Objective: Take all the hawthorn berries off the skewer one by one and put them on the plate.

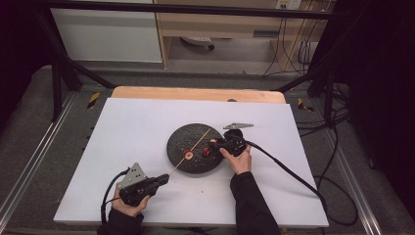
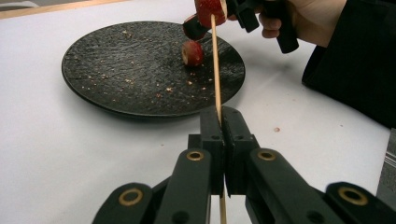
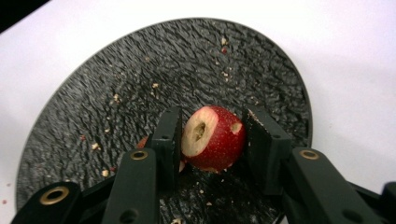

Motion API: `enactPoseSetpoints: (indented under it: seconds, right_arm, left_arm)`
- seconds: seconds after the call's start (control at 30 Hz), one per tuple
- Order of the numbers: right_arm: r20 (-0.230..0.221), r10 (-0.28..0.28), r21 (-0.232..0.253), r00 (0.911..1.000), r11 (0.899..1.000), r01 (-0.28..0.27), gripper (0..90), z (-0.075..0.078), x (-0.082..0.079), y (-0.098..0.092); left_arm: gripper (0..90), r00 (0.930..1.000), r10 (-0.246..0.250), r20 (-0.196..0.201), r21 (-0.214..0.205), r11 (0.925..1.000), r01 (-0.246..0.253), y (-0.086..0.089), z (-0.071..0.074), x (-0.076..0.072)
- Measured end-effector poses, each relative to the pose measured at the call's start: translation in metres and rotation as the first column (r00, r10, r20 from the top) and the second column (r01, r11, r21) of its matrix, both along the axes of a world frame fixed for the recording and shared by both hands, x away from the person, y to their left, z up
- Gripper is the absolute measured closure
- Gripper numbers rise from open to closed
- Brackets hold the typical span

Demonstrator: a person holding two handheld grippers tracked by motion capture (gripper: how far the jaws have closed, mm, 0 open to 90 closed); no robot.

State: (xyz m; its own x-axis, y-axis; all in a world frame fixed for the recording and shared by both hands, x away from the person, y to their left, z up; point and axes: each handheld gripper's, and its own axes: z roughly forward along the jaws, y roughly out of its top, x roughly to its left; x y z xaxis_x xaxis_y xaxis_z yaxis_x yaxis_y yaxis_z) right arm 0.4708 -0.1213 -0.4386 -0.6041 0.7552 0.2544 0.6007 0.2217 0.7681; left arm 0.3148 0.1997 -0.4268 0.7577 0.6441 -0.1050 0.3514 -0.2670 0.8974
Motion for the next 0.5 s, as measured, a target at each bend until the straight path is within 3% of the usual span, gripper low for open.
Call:
enactPoseSetpoints:
  seconds: [0.27, 0.5]
  right_arm:
    - [0.018, -0.003, -0.019, 0.9998, 1.000, 0.003, 55.8, -0.004, 0.000, 0.002]
    - [0.053, 0.003, 0.005, 0.9986, 1.000, -0.003, 44.7, 0.015, -0.009, -0.004]
  left_arm:
    - [88.2, 1.0000, -0.002, -0.001, 0.002, 1.0000, 0.002, -0.001, 0.000, 0.000]
    - [88.3, 1.0000, -0.002, 0.001, 0.003, 1.0000, 0.002, -0.001, 0.000, 0.000]
